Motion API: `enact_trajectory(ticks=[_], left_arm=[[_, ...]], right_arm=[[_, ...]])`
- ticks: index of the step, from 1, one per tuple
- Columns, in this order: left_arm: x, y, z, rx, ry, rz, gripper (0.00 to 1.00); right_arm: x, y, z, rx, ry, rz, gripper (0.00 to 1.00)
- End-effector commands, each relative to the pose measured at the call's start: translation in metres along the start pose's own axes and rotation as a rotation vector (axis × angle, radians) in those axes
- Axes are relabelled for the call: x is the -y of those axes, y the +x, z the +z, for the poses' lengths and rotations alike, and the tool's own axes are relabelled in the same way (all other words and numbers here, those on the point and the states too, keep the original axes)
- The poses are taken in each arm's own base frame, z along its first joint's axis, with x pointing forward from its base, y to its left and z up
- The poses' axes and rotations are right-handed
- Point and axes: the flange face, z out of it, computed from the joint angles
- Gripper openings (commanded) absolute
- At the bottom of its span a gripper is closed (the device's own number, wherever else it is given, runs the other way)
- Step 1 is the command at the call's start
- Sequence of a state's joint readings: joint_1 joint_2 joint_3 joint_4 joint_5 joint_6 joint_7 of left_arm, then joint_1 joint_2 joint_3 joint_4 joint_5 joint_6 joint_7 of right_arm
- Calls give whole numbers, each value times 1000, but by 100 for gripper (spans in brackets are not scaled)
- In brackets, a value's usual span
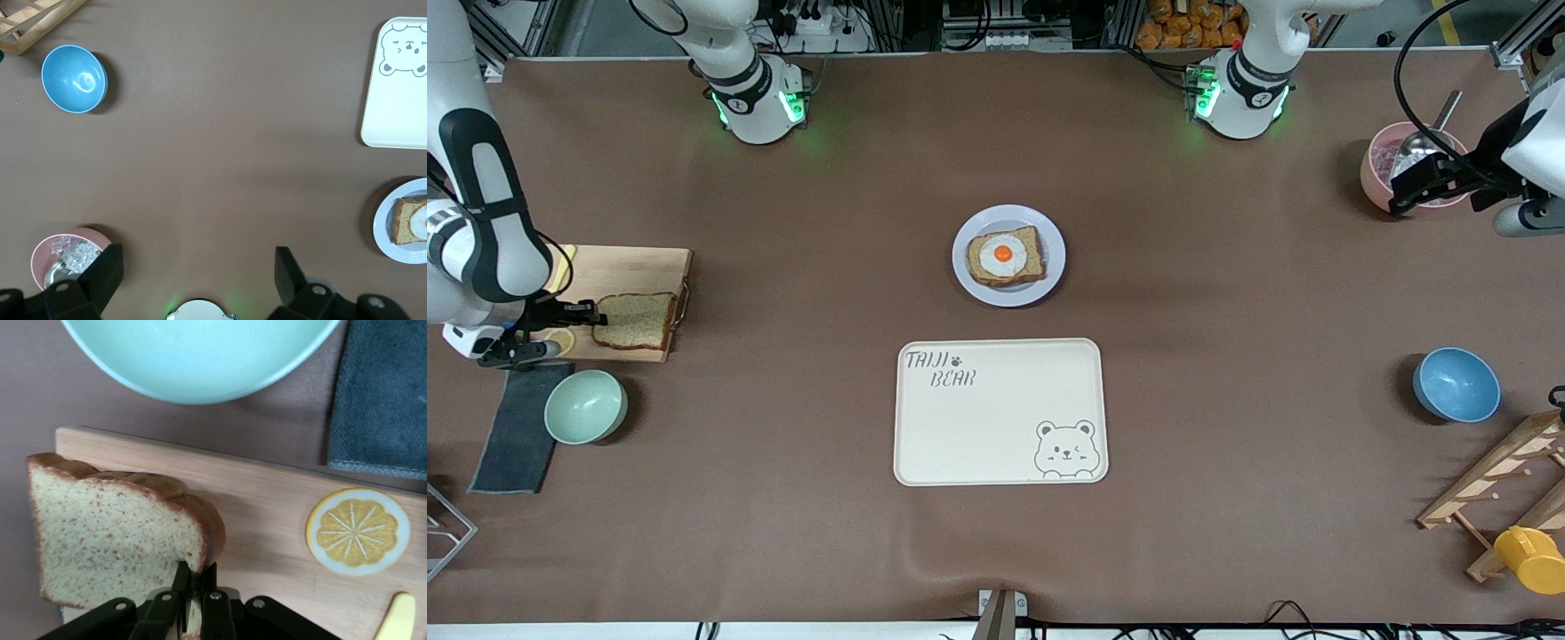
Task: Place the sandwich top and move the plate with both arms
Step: 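Grasp the bread slice with the right gripper and lift it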
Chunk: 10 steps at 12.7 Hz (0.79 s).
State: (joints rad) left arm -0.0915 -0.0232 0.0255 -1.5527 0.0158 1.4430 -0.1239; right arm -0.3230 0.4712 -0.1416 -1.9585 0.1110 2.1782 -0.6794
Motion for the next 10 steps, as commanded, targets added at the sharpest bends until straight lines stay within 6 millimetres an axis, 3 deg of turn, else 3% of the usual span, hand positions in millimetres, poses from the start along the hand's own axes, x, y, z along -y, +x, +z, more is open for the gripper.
enact_trajectory(ticks=[1, 4, 7, 10], left_arm=[[0, -7, -2, 5, -11, -7, 100], [0, -5, 0, 8, -10, -7, 100], [1, -5, 0, 8, -11, -8, 100], [1, -6, -5, -1, -10, -8, 100]], right_arm=[[4, 0, -35, -14, 16, -19, 0], [16, -1, -74, -44, 11, -34, 0], [47, 17, -118, -38, 87, -69, 0], [114, 47, -139, -17, 173, -174, 0]])
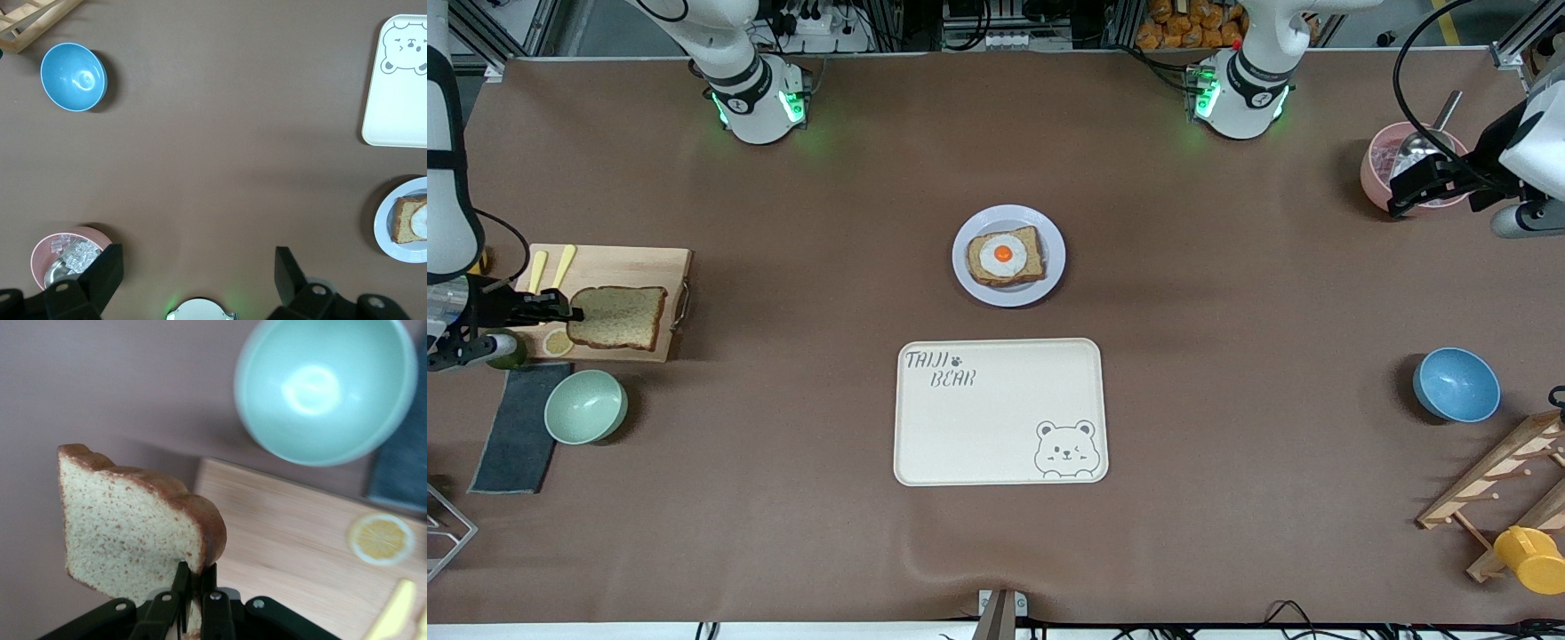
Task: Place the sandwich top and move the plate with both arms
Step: 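Carry the bread slice with the right gripper over the white plate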
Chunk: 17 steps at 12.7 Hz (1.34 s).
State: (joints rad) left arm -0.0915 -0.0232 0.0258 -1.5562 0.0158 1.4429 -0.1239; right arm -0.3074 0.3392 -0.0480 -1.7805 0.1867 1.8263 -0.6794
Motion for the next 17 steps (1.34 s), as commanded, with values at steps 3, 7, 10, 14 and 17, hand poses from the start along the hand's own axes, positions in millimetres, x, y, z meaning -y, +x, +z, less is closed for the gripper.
enact_trajectory(ticks=[3, 7, 10, 14, 17], left_arm=[[-1, -4, -1, 6, -7, -7, 100], [1, -3, 3, 17, -6, -11, 100], [1, 2, 9, 26, 7, -14, 100], [0, 3, 14, 35, 8, -11, 100], [-2, 2, 18, 45, 3, -7, 100]], right_arm=[[130, 64, 5, 22, 93, -203, 0], [265, 102, 41, 66, 132, -213, 0], [365, 114, 71, 75, 235, -96, 0], [481, 106, 127, 89, 232, -173, 0], [534, 87, 185, 66, 180, -200, 0]])
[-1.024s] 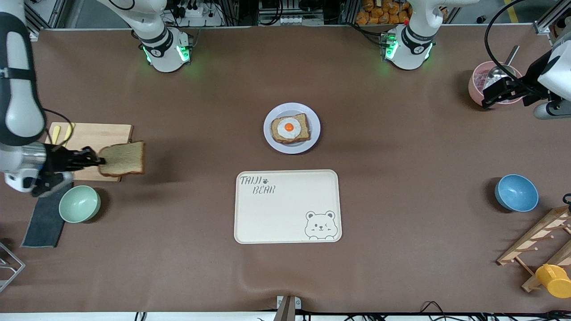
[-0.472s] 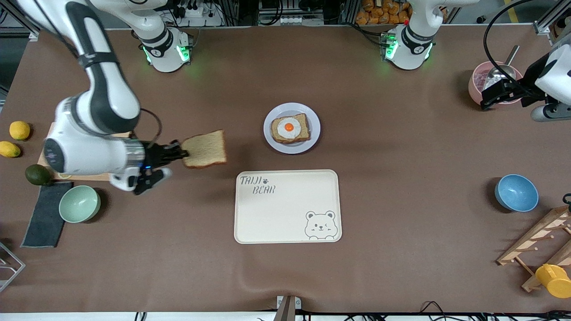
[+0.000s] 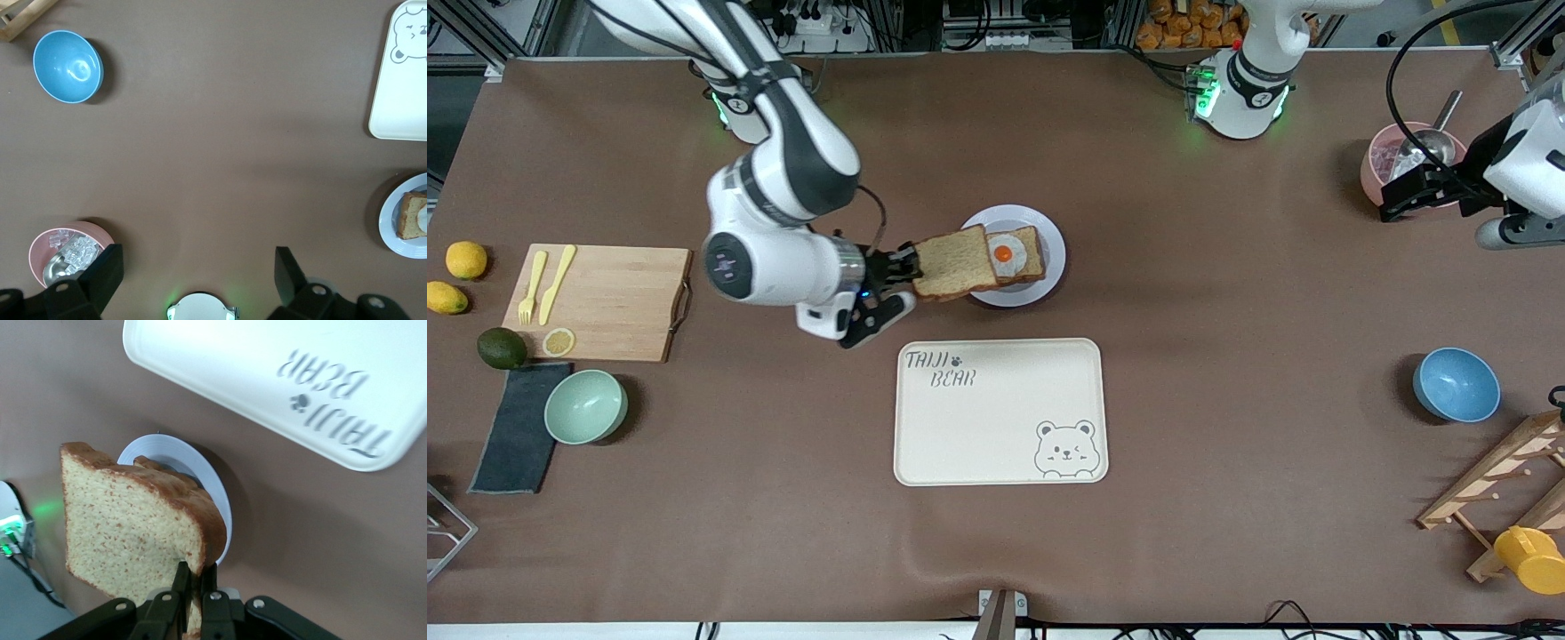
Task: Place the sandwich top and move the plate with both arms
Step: 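Carry the bread slice with the right gripper over the white plate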
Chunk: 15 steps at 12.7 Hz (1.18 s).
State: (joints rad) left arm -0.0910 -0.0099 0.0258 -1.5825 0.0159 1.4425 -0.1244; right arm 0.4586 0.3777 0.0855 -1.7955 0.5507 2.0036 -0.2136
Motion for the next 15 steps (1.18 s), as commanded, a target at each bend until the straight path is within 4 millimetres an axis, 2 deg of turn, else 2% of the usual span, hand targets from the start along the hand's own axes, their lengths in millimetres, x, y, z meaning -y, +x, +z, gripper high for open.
enact_trajectory(ticks=[1, 2, 4, 9, 10, 15], left_arm=[[-1, -2, 0, 5, -3, -6, 100], [-2, -2, 0, 4, -7, -6, 100], [-7, -2, 1, 6, -7, 2, 100], [-9, -2, 1, 6, -7, 2, 100], [-10, -2, 1, 7, -7, 3, 100], [-19, -4, -4, -1, -34, 19, 100]], right_arm=[[21, -6, 52, -35, -29, 25, 0], [35, -9, 65, -39, -40, 5, 0], [50, -17, 86, -38, -55, 25, 0], [45, -37, 122, -41, -84, 61, 0], [53, -38, 128, -52, -85, 70, 0], [52, -40, 134, -48, -88, 105, 0]])
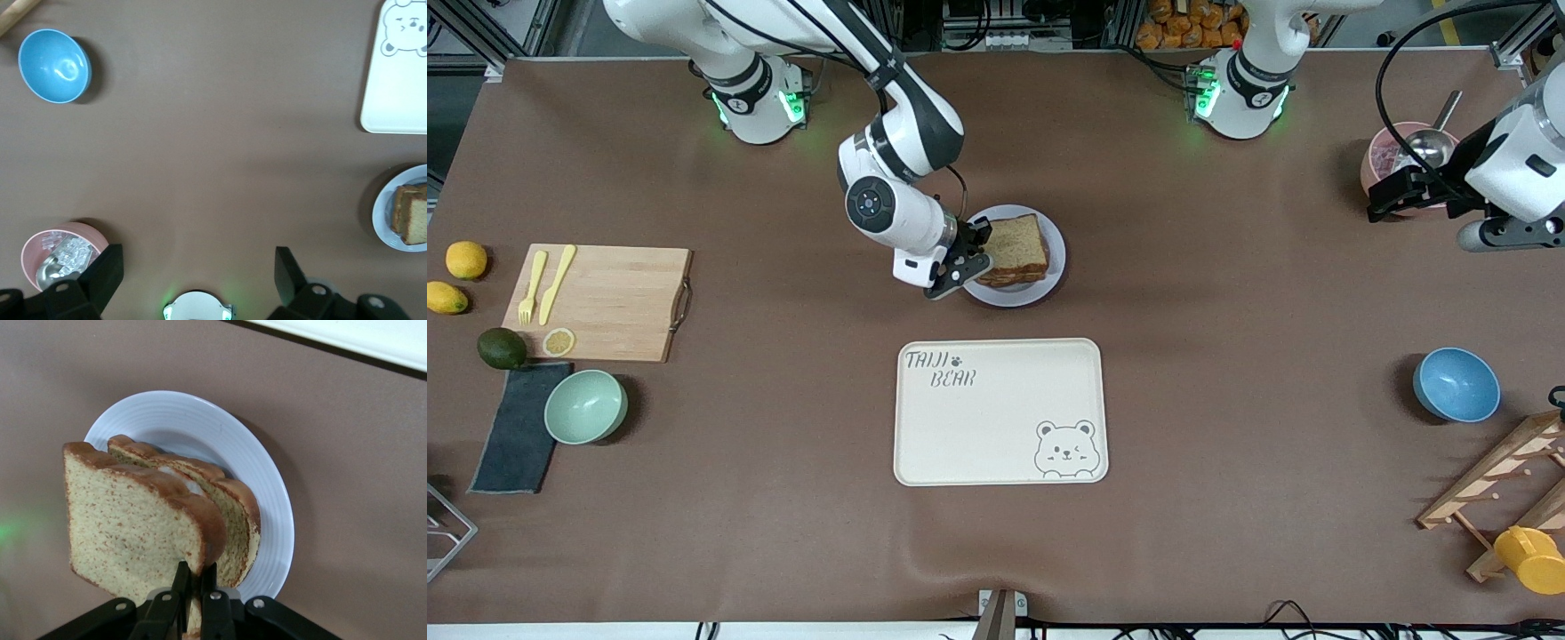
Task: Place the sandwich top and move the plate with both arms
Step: 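Lower the bread slice onto the egg toast and open the right gripper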
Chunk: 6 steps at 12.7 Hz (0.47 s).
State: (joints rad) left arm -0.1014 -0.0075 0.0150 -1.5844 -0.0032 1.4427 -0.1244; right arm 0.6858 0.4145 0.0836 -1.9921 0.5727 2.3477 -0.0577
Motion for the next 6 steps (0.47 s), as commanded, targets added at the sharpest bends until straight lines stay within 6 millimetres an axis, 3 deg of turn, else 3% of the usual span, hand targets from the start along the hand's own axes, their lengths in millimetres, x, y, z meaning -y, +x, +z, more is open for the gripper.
enact_trajectory(ticks=[1, 3, 4, 5, 6], left_arm=[[-8, -5, -8, -12, -18, 1, 100], [-6, -9, -19, -33, -20, -1, 100], [-6, -10, -29, -56, -15, -3, 100], [-6, -9, -29, -57, -15, -3, 100], [-6, -10, -31, -62, -13, -4, 100]], right_arm=[[0, -5, 0, -7, 9, 50, 0], [-2, -5, 3, -3, 8, 55, 0], [-2, -5, 4, -1, 8, 57, 7], [-4, -4, 4, -3, 7, 72, 58], [-2, -3, 1, -16, 7, 103, 100]])
